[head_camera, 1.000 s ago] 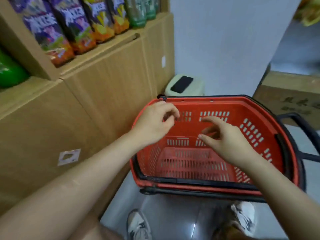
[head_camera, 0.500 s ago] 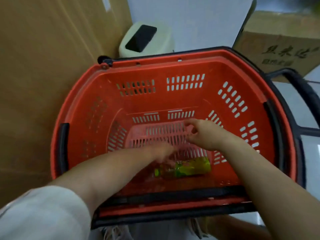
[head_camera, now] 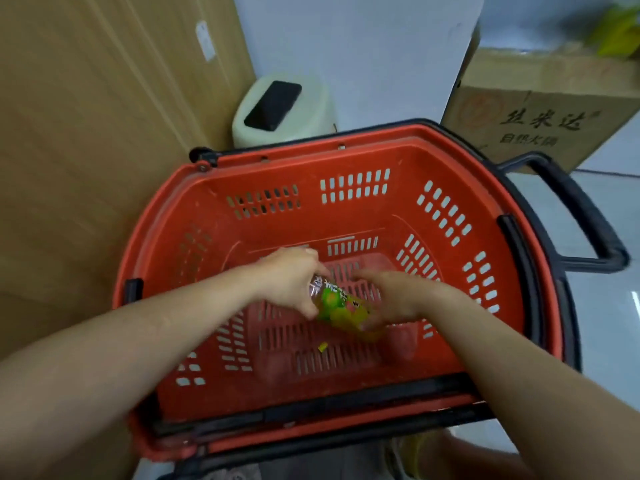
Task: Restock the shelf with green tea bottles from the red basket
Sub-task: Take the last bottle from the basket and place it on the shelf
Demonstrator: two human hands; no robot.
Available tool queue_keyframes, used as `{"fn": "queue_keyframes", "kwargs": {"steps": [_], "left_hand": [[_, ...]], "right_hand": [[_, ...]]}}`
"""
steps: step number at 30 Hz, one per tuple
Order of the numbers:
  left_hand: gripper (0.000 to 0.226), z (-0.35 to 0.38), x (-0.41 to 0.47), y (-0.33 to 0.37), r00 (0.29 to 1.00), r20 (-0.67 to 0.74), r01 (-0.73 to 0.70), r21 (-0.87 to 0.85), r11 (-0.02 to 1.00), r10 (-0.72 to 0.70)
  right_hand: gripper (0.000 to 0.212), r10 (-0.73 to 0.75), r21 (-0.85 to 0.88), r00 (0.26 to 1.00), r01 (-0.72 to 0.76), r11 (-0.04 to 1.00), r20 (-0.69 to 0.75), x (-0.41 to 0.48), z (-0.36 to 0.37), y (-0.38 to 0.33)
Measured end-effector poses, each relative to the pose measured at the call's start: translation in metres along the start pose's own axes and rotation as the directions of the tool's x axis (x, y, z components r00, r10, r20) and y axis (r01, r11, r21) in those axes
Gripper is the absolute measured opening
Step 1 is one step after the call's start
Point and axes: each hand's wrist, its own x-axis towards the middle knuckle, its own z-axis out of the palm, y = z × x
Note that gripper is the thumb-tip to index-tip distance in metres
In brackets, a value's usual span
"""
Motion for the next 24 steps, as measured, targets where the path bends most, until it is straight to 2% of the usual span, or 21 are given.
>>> {"fn": "queue_keyframes", "kwargs": {"steps": [2,5,7,8,9,10,11,12,13,15,18,19,21,22,24], "left_hand": [[0.071,-0.044,-0.048,0.001,0.992,-0.127,-0.032,-0.072,0.997,0.023],[0.066,-0.087,-0.122,0.003,0.934,-0.358,-0.083,-0.243,0.966,-0.010],[0.066,-0.099,-0.167,0.007,0.826,-0.545,-0.112,-0.409,0.906,-0.144],[0.069,-0.101,-0.187,0.009,0.731,-0.625,-0.131,-0.523,0.842,-0.274],[0.071,-0.102,-0.207,0.012,0.623,-0.661,-0.195,-0.650,0.735,-0.419],[0.072,-0.102,-0.225,0.017,0.530,-0.653,-0.316,-0.744,0.589,-0.541],[0.073,-0.101,-0.241,0.024,0.479,-0.609,-0.411,-0.792,0.451,-0.633],[0.073,-0.099,-0.255,0.033,0.465,-0.564,-0.471,-0.810,0.349,-0.683],[0.073,-0.097,-0.268,0.042,0.464,-0.555,-0.495,-0.809,0.317,-0.691],[0.070,-0.093,-0.293,0.057,0.426,-0.575,-0.513,-0.789,0.337,-0.698],[0.062,-0.090,-0.335,0.070,0.278,-0.581,-0.619,-0.717,0.320,-0.765],[0.058,-0.087,-0.351,0.072,0.245,-0.587,-0.649,-0.691,0.319,-0.772],[0.062,-0.081,-0.384,0.071,0.198,-0.615,-0.699,-0.634,0.330,-0.763],[0.069,-0.077,-0.400,0.068,0.181,-0.637,-0.714,-0.609,0.346,-0.749],[0.085,-0.071,-0.429,0.064,0.152,-0.681,-0.721,-0.573,0.391,-0.717]], "right_hand": [[0.085,-0.083,-0.005,0.996,0.083,0.997,-0.046,-0.009,0.001,-0.011],[0.057,-0.219,-0.001,0.928,0.229,0.973,-0.301,-0.025,-0.006,-0.040],[0.045,-0.271,-0.043,0.856,0.282,0.959,-0.441,-0.048,-0.016,-0.072],[0.042,-0.291,-0.072,0.814,0.297,0.952,-0.502,-0.062,-0.020,-0.090],[0.040,-0.306,-0.094,0.770,0.308,0.947,-0.559,-0.076,-0.023,-0.108],[0.040,-0.323,-0.113,0.724,0.324,0.939,-0.609,-0.090,-0.025,-0.126],[0.040,-0.341,-0.133,0.680,0.340,0.931,-0.649,-0.104,-0.025,-0.144],[0.043,-0.357,-0.159,0.644,0.346,0.925,-0.677,-0.117,-0.023,-0.161],[0.046,-0.372,-0.193,0.611,0.340,0.920,-0.699,-0.129,-0.019,-0.178],[0.051,-0.402,-0.274,0.539,0.304,0.912,-0.740,-0.152,-0.006,-0.211],[0.055,-0.463,-0.359,0.454,0.299,0.884,-0.762,-0.184,0.020,-0.250],[0.059,-0.489,-0.372,0.465,0.323,0.870,-0.738,-0.192,0.026,-0.259],[0.066,-0.540,-0.295,0.570,0.468,0.833,-0.619,-0.209,0.030,-0.274],[0.067,-0.567,-0.171,0.633,0.574,0.801,-0.527,-0.217,0.029,-0.281],[0.061,-0.649,0.080,0.669,0.716,0.693,-0.363,-0.231,0.025,-0.295]]}}
